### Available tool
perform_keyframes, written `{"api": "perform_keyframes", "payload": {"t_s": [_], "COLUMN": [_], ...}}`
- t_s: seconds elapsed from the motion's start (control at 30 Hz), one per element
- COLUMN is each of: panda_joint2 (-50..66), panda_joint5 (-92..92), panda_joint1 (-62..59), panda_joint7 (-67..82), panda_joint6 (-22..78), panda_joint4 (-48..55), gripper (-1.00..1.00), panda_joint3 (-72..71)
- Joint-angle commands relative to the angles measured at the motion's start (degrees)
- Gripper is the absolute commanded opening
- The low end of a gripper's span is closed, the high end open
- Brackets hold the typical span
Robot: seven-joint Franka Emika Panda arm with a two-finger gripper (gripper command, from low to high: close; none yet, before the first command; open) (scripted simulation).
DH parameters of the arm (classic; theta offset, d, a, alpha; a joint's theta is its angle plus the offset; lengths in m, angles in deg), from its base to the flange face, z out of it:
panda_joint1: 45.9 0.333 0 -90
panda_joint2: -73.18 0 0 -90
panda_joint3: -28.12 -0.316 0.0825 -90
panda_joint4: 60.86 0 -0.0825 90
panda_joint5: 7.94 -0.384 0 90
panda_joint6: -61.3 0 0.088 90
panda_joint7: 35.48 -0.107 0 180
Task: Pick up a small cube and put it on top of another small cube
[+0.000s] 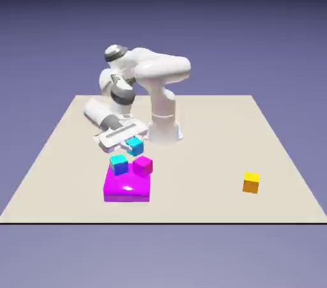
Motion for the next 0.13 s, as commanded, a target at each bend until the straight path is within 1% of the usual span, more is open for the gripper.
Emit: {"api": "perform_keyframes", "payload": {"t_s": [0.0,0.03,0.07,0.1], "panda_joint2": [-0.07,-0.09,-0.09,-0.09], "panda_joint5": [1.11,1.35,1.35,1.35], "panda_joint1": [2.08,2.53,2.53,2.53], "panda_joint7": [-0.31,-0.38,-0.38,-0.38], "panda_joint6": [-1.88,-2.30,-2.30,-2.30], "panda_joint4": [0.37,0.45,0.45,0.45], "gripper": [-1.00,-1.00,1.00,1.00], "panda_joint3": [1.12,1.37,1.37,1.37]}}
